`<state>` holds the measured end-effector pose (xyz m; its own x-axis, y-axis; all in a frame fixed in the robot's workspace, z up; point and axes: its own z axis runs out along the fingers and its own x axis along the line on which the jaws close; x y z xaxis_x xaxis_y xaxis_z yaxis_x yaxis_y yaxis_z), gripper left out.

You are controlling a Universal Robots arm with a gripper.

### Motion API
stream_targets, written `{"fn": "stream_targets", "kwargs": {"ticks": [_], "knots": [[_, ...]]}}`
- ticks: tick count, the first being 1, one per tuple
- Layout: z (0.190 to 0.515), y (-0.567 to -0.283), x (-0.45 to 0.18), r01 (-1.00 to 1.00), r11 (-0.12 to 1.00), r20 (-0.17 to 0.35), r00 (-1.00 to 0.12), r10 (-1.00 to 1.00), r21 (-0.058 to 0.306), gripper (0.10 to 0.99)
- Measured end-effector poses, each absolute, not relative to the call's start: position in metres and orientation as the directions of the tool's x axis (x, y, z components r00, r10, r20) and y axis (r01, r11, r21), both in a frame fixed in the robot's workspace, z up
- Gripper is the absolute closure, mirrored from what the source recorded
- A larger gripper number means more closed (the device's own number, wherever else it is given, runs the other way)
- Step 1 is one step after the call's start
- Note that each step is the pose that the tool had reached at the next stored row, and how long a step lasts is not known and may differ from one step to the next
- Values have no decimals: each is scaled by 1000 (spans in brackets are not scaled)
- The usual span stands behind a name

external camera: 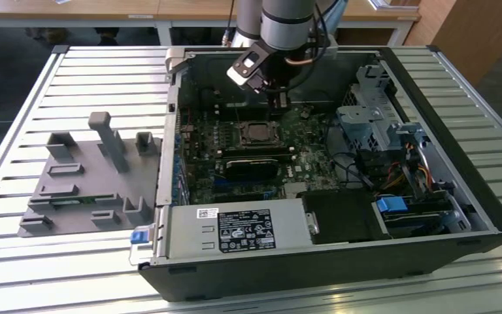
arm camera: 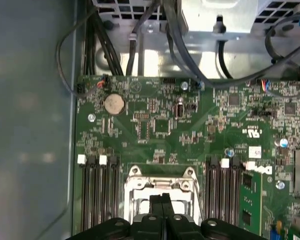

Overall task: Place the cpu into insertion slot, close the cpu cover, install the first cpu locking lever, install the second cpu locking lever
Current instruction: 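Close the cpu cover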

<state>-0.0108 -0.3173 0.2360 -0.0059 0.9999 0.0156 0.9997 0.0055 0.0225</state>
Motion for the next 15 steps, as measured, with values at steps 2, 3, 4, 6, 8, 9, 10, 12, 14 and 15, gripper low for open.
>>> {"fn": "stream_targets", "kwargs": {"ticks": [2, 3, 4, 6, 8, 9, 10, 12, 14, 15], "knots": [[236, -317, -14, 1000, 6, 15, -6, 1000, 22, 980], [236, -317, -15, 1000, 6, 16, -6, 1000, 22, 980], [236, -317, -16, 1000, 5, 16, -6, 1000, 22, 980], [236, -317, -19, 1000, 6, 16, -6, 1000, 22, 980], [236, -317, -21, 1000, 6, 16, -6, 1000, 22, 980], [236, -317, -23, 1000, 5, 15, -6, 1000, 22, 980], [236, -317, -23, 1000, 6, 16, -6, 1000, 22, 980], [236, -317, -25, 1000, 6, 16, -6, 1000, 22, 980], [236, -317, -27, 1000, 6, 16, -6, 1000, 23, 980], [236, -317, -28, 1000, 5, 16, -6, 1000, 23, 980]]}}
